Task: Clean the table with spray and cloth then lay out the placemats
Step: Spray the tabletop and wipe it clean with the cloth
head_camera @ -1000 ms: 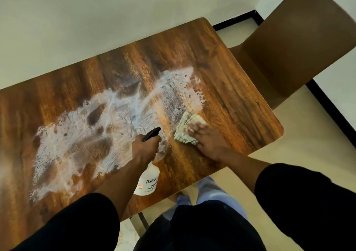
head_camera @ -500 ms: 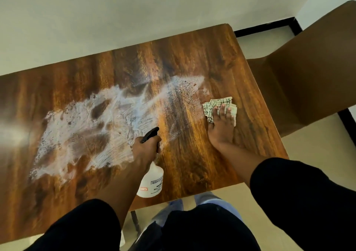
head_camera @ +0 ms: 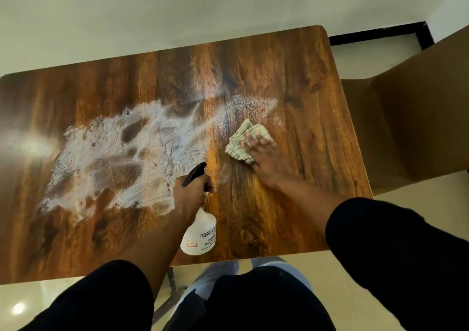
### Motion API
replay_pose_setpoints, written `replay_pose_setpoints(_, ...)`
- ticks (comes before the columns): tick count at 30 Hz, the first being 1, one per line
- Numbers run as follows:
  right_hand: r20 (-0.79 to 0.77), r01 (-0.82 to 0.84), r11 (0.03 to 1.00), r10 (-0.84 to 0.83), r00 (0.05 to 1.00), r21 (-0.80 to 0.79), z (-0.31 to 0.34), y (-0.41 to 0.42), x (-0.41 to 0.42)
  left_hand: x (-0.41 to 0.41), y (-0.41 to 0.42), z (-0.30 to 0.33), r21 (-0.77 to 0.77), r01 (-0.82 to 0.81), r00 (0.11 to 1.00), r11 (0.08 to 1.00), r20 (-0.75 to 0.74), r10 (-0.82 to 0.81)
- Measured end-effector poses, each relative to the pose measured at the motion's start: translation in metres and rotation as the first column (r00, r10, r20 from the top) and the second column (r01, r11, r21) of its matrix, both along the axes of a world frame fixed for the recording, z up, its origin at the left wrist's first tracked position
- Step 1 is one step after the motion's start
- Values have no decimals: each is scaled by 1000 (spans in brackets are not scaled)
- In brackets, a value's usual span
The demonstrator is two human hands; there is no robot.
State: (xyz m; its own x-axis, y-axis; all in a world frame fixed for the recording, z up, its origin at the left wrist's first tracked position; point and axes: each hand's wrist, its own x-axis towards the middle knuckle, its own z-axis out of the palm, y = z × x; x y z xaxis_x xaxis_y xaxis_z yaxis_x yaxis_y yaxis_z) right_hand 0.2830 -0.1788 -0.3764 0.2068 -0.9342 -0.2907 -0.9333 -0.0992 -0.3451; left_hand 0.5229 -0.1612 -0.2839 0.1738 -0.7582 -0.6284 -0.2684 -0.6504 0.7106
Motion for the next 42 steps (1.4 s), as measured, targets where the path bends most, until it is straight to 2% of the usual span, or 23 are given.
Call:
replay_pose_setpoints(3,-26,250,968,-251,968,-34,6,-23,-38,-3,-1,0,-21,-4,1000,1000,-9,4)
replay_pose_setpoints(6,-42,478,878,-478,877,-13,7,-39,-59,-7,-2,0,-37,22,1000,999,-6,-23)
replay_pose_setpoints(10,-27,583,812,-583,812,-10,5,-40,-31,-11,-6,1,-44,35,999,998,-18,-36)
replay_pose_setpoints(12,25,532,847,-532,847,-2,9,-32,-5,-13,-9,0,-50,22,1000,998,-22,-23)
replay_pose_setpoints(13,39,454,891,-453,890,-1,11,-25,10,-15,-11,1,-55,13,1000,998,-24,-15)
replay_pose_setpoints(16,80,98,995,-96,992,-26,11,4,52,-20,-16,3,-90,-9,1000,996,-22,7)
replay_pose_setpoints(18,124,-101,994,107,987,-51,1,15,61,-25,-20,4,-118,-18,1000,993,-21,15)
replay_pose_setpoints(22,158,-261,964,265,951,-44,-5,-1,25,-30,-29,5,-123,-27,999,992,-31,23)
replay_pose_setpoints(24,145,-219,975,220,965,-22,-2,-14,2,-32,-34,4,-104,-28,999,994,-35,25)
replay_pose_setpoints(27,114,50,999,-49,992,-6,2,-35,-35,-37,-39,4,-86,-12,999,996,-34,9)
replay_pose_setpoints(30,108,308,951,-304,946,-21,5,-60,-72,-41,-43,2,-72,17,999,997,-38,-19)
replay_pose_setpoints(33,83,458,889,-456,886,-8,5,-83,-85,-44,-44,2,-68,31,998,997,-44,-34)
replay_pose_setpoints(38,-19,490,871,-491,871,-14,1,-106,-49,-40,-43,4,-58,8,999,998,-45,-10)
replay_pose_setpoints(42,11,251,968,-251,968,-25,10,-109,3,-28,-43,5,-63,-34,999,997,-34,32)
